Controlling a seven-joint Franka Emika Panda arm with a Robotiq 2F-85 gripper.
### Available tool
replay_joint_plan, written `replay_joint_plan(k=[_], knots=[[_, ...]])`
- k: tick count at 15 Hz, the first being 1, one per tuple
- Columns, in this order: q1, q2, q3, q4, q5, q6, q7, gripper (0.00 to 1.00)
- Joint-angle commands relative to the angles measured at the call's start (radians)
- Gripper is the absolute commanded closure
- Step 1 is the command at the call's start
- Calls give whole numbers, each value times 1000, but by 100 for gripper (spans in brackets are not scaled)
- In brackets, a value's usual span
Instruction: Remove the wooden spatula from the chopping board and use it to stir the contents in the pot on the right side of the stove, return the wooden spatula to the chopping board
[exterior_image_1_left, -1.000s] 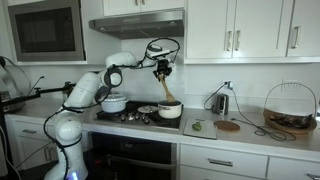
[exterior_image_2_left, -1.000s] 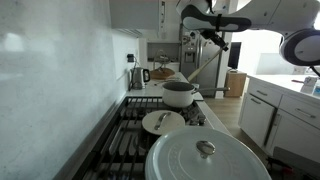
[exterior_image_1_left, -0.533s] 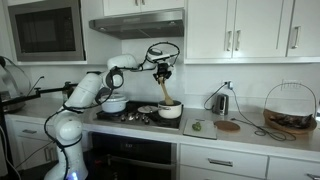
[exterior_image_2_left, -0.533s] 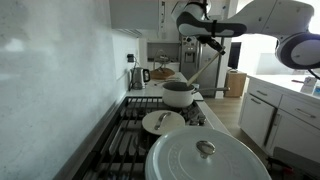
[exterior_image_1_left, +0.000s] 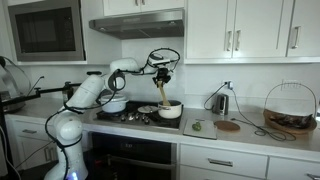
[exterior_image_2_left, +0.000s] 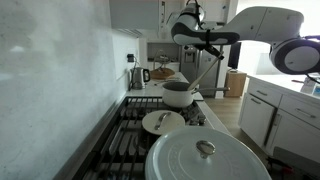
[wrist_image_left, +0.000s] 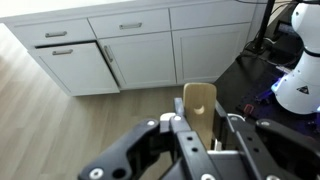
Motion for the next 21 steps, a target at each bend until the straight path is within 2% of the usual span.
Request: replay_joint_plan(k=[1,16,17,18,21], knots=[[18,49,-13,72,-27,-41,-36,93],[17,220,-11,278,13,-100,30,93],[14,225,-10,286,15,-104,36,93],[7,195,5,231,32,-92,77,93],[0,197,7,233,52,-89,111,93]])
